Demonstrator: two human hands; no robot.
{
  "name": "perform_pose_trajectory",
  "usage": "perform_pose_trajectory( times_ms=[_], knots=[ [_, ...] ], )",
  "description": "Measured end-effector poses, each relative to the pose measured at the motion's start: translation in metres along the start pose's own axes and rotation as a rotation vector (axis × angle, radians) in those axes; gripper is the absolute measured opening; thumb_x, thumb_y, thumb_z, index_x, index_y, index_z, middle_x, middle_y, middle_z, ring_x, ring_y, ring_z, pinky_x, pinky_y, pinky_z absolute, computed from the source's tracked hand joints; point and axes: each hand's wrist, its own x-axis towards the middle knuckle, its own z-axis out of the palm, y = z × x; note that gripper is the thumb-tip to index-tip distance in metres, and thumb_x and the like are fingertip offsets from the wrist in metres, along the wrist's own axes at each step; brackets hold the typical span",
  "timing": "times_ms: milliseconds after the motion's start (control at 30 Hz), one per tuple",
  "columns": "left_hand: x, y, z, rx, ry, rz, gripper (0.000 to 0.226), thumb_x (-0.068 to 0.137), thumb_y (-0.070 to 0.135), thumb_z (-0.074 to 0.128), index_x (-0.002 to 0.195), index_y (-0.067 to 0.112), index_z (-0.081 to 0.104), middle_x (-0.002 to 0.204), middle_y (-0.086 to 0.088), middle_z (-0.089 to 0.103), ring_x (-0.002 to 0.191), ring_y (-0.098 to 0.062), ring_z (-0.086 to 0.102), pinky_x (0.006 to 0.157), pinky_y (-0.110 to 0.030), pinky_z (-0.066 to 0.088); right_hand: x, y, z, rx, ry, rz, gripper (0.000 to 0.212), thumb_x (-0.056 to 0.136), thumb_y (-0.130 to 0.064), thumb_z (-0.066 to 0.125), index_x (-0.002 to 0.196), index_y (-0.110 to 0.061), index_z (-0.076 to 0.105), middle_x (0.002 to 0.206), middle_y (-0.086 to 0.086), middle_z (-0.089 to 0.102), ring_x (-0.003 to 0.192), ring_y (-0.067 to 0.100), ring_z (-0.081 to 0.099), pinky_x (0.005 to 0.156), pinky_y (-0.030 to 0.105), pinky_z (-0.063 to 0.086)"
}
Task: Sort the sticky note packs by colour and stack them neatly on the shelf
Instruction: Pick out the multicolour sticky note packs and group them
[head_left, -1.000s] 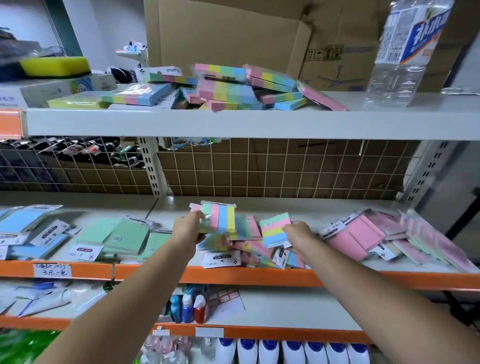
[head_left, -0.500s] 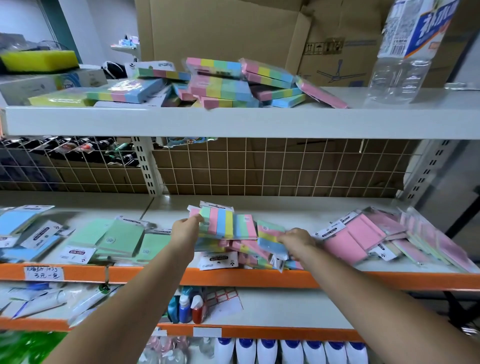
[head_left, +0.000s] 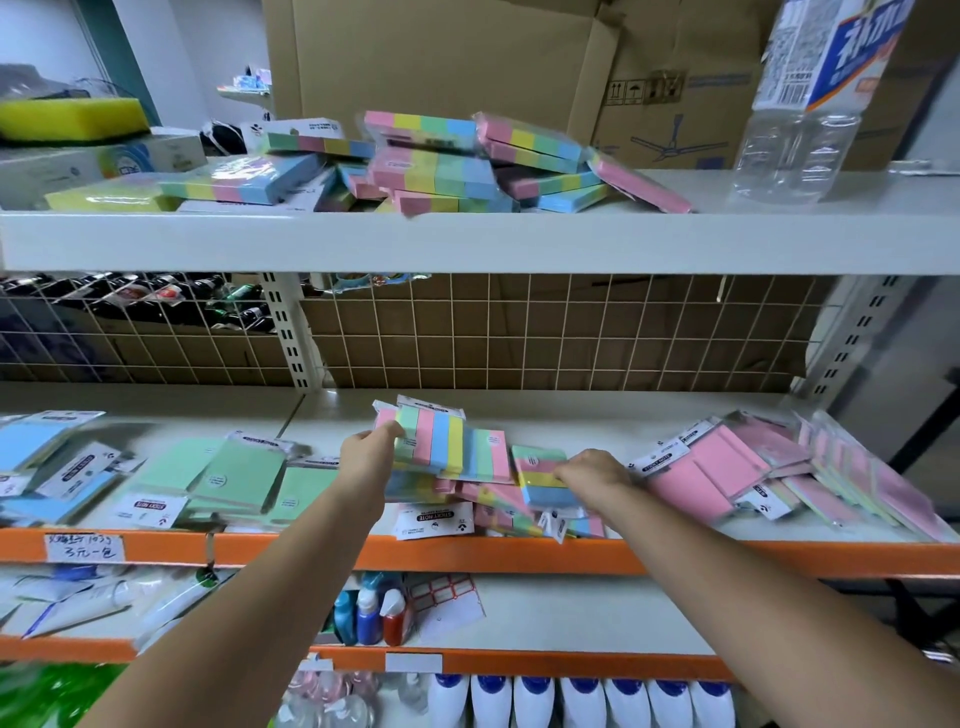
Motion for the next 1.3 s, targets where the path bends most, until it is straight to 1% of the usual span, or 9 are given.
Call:
perform_pose_trajectory(
  times_ms=[167,333,433,633,733,867,967,1133,1300],
  knots=[
    [-0.005,0.003,0.001,-0.028,0.008,0.008,0.026,0.095,0.019,0.051,0.114,0.001,0.050,0.081,-0.006,0.047,0.068,-0.015,0.044,0.054,-0.025,0.034,0.002,0.004,0.000,0.019,-0.002,0.020,0.021,0.084,-0.029,0.061,0.095,-0.010,0.063,0.093,0.010,0.066,0.085,0.027,0.060,0.059,0.024,0.041],
    [-0.004,0.001,0.000,-0.011,0.020,0.007,0.037,0.091,0.024,0.054,0.121,0.002,0.051,0.105,-0.012,0.051,0.094,-0.026,0.046,0.076,-0.035,0.037,0.005,0.007,-0.004,-0.004,0.004,0.015,0.015,0.086,-0.026,0.060,0.088,-0.010,0.061,0.088,0.010,0.062,0.080,0.027,0.057,0.049,0.022,0.031],
    [-0.004,0.001,0.001,-0.031,0.011,0.007,0.040,0.090,0.023,0.055,0.124,0.003,0.048,0.106,-0.012,0.048,0.090,-0.024,0.047,0.080,-0.036,0.040,0.006,0.010,-0.004,-0.018,-0.012,0.027,0.020,0.086,-0.028,0.063,0.092,-0.009,0.060,0.089,0.011,0.059,0.081,0.027,0.056,0.048,0.022,0.032],
    [-0.007,0.003,0.001,-0.068,0.028,0.006,0.039,0.091,0.023,0.055,0.123,0.003,0.047,0.099,-0.010,0.047,0.077,-0.019,0.045,0.082,-0.035,0.043,0.004,0.015,-0.005,-0.039,0.002,0.066,0.026,0.089,-0.024,0.061,0.106,-0.005,0.059,0.102,0.013,0.059,0.088,0.028,0.053,0.069,0.026,0.041],
    [-0.008,0.003,0.001,-0.073,0.033,0.006,0.037,0.092,0.023,0.055,0.122,0.004,0.046,0.101,-0.011,0.047,0.088,-0.023,0.047,0.083,-0.035,0.044,0.003,0.019,-0.008,-0.055,0.005,0.074,0.020,0.090,-0.025,0.059,0.094,-0.006,0.055,0.098,0.013,0.059,0.085,0.028,0.054,0.066,0.026,0.041],
    [-0.009,0.003,0.000,-0.075,0.029,0.004,0.036,0.091,0.023,0.054,0.122,0.005,0.046,0.086,-0.006,0.046,0.081,-0.020,0.046,0.086,-0.037,0.045,0.003,0.022,-0.011,0.044,-0.087,0.096,0.026,0.083,-0.026,0.071,0.090,-0.005,0.057,0.082,0.012,0.054,0.079,0.030,0.058,0.052,0.025,0.043],
    [-0.010,0.001,0.000,-0.071,0.034,0.006,0.034,0.093,0.022,0.053,0.121,0.004,0.047,0.093,-0.009,0.048,0.089,-0.025,0.046,0.076,-0.033,0.039,0.000,0.023,-0.012,0.097,-0.139,0.104,0.031,0.080,-0.028,0.076,0.091,-0.006,0.056,0.079,0.011,0.051,0.077,0.029,0.054,0.052,0.027,0.045],
    [-0.012,-0.001,0.001,-0.086,0.018,-0.020,0.022,0.095,0.018,0.050,0.112,0.005,0.044,0.080,-0.007,0.044,0.068,-0.017,0.044,0.054,-0.027,0.035,-0.002,0.023,-0.008,0.085,-0.146,0.063,0.043,0.082,-0.032,0.074,0.109,-0.003,0.058,0.103,0.014,0.059,0.096,0.029,0.060,0.064,0.030,0.051],
    [-0.013,-0.001,0.001,-0.089,0.014,-0.030,0.018,0.095,0.019,0.050,0.106,0.005,0.045,0.081,-0.008,0.048,0.088,-0.024,0.051,0.070,-0.033,0.040,-0.002,0.023,-0.004,0.074,-0.141,0.035,0.036,0.082,-0.036,0.074,0.093,-0.006,0.056,0.090,0.013,0.060,0.087,0.028,0.063,0.067,0.032,0.053]
  ],
)
